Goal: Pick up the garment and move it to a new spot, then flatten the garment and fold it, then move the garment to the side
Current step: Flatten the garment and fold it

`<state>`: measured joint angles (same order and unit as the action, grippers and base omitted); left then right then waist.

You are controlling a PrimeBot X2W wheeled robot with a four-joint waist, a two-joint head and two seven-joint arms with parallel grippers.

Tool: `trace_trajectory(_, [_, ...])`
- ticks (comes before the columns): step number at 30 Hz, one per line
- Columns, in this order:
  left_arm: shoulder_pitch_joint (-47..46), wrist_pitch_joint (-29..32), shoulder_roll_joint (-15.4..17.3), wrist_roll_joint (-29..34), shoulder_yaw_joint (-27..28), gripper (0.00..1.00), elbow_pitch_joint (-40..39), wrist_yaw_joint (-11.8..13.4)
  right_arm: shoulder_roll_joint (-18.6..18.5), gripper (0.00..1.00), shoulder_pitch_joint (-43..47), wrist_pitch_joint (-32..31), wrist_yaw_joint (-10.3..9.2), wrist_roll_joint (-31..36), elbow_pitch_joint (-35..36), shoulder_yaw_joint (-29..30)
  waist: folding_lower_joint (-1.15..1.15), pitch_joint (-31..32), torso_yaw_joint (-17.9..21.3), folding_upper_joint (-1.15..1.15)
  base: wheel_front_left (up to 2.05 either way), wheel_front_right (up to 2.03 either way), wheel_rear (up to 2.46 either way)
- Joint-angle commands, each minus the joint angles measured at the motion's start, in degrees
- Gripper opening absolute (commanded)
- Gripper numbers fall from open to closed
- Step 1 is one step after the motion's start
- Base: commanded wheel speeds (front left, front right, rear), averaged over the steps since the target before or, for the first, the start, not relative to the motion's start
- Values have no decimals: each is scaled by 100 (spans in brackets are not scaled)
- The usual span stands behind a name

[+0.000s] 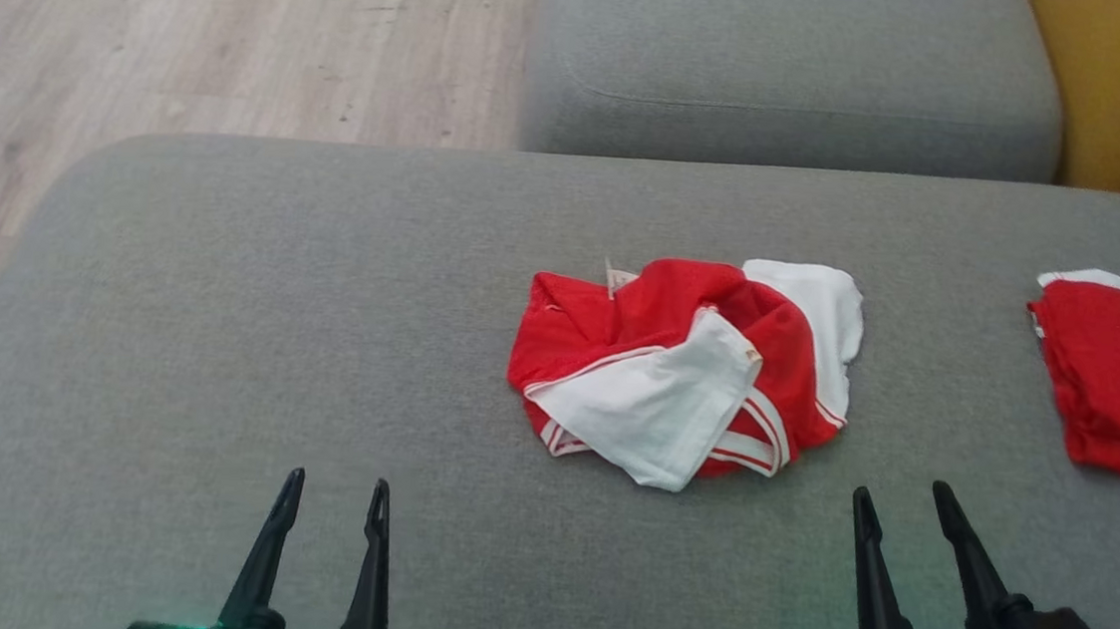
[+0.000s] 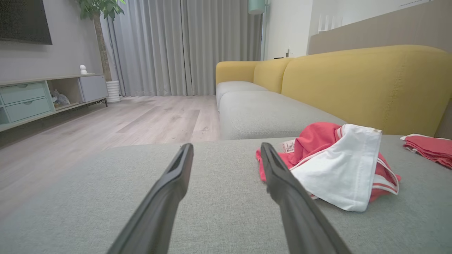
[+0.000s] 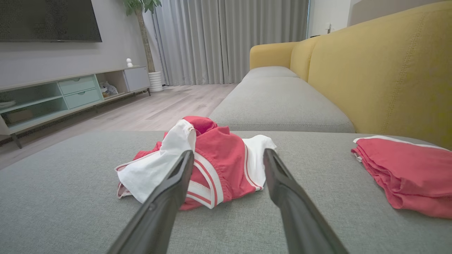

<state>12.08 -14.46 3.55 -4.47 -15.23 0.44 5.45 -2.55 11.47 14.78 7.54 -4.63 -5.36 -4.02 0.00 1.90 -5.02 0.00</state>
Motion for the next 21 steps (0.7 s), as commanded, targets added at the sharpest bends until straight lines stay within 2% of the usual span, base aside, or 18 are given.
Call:
trace_trajectory(1, [-191, -53, -67, 37, 115, 100, -129, -38, -33, 100, -182, 22, -5, -35, 188, -163, 0, -35, 91, 0, 0, 0, 0])
trace_trajectory(9, [-491, -53, -67, 157, -242, 100, 163, -357, -33, 100, -288, 22, -5, -70, 314, -272, 0, -315, 698, 0, 0, 0, 0])
trace_trajectory(14, [-1069, -53, -67, 211, -547, 100, 599, -487, -33, 100, -556, 22, -5, -60, 425, -386, 0, -829, 1282, 0, 0, 0, 0])
trace_trajectory(16, [-1212, -53, -67, 219, -625, 100, 708, -521, -33, 100, -602, 22, -5, -76, 438, -382, 0, -913, 1384, 0, 0, 0, 0])
trace_trajectory(21, [-1904, -53, -67, 347, -1095, 100, 1272, -803, -33, 100, -774, 22, -5, -138, 467, -394, 0, -1374, 1944, 0, 0, 0, 0])
